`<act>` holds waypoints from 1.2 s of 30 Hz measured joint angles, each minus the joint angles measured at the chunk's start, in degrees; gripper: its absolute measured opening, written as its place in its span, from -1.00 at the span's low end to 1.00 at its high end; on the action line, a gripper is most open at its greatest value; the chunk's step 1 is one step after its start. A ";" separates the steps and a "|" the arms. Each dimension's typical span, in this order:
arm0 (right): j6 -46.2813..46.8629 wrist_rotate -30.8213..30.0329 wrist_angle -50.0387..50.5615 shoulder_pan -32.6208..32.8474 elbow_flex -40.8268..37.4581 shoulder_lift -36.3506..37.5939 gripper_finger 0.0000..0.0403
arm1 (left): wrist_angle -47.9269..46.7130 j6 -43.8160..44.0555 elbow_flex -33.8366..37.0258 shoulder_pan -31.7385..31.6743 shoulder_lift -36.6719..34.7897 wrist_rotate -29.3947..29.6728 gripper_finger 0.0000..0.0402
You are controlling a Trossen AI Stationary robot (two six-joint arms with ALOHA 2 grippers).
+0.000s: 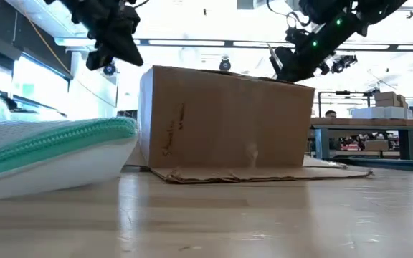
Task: Unpack boxes
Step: Break down cardboard box until it is fully flat
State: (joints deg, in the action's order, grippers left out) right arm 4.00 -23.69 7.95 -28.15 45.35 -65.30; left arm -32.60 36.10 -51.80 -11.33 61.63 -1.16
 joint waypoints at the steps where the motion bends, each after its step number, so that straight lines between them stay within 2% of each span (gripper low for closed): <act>1: -0.56 -0.20 1.13 -0.13 0.94 0.19 -0.39 | -0.35 -0.18 -0.43 0.00 -0.22 0.28 -1.00; 7: -1.57 -4.21 14.82 2.55 7.99 0.70 -0.39 | -3.26 -0.20 -0.98 0.35 -0.70 0.67 -1.00; 10: 1.45 -4.51 21.20 5.23 8.60 0.99 -0.39 | -7.98 -0.25 -0.64 1.76 0.17 5.48 -1.00; 13: 6.06 -4.69 25.00 6.56 5.60 0.90 -0.39 | -9.87 0.16 0.81 3.20 1.37 9.22 -1.00; 16: 9.34 -4.74 22.03 6.29 0.67 0.88 -0.39 | -5.12 1.50 4.52 5.02 2.85 9.45 -1.00; 21: 9.32 0.60 5.89 4.87 -6.79 0.81 -0.39 | 13.62 4.64 10.34 9.99 7.11 3.87 -1.00; 25: 6.34 -0.18 1.86 2.94 -7.10 0.81 -0.39 | 24.38 7.78 10.28 15.43 10.01 2.77 -1.00; 30: 0.89 -5.90 8.52 4.40 -0.75 1.96 -0.39 | 25.53 9.80 8.09 21.50 10.64 6.93 -1.00; 36: -1.11 -7.58 14.07 14.63 4.05 5.25 -0.39 | 19.95 9.58 2.88 29.24 10.47 18.65 -1.00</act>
State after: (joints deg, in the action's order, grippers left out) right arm 2.89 -31.26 22.02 -13.53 49.40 -60.06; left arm -12.65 45.68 -48.92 17.90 72.10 17.48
